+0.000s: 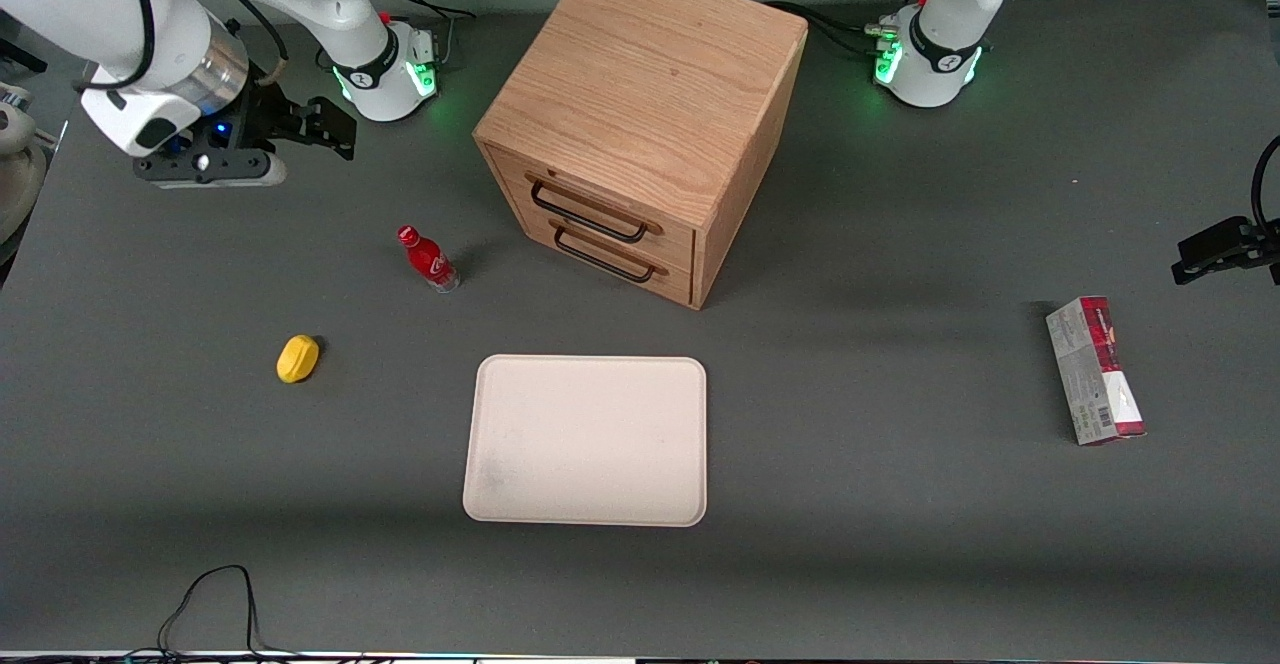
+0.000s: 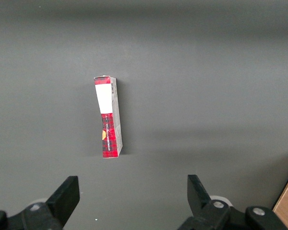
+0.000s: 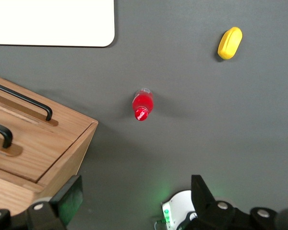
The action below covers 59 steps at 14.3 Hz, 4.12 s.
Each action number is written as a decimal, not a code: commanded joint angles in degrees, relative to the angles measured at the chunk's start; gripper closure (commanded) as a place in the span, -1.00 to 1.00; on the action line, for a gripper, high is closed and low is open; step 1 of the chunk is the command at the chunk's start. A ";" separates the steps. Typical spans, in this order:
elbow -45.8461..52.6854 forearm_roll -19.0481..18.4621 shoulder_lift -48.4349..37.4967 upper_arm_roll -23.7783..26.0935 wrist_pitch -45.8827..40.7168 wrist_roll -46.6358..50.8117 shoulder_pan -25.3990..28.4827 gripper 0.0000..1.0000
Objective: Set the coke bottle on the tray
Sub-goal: 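Move the open right gripper over the red Coca-Cola bottle, then lower the right gripper and close it around the bottle's body, then lift the bottle and carry it with the right gripper to the tray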
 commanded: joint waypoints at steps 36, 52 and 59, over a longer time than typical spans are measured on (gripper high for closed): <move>-34.46 -0.14 6.78 -0.59 47.35 -1.11 3.75 0.08; -9.56 -0.23 11.06 -0.68 23.24 -0.32 -0.19 1.00; 41.79 -0.23 35.58 -0.77 -10.30 2.57 -1.87 1.00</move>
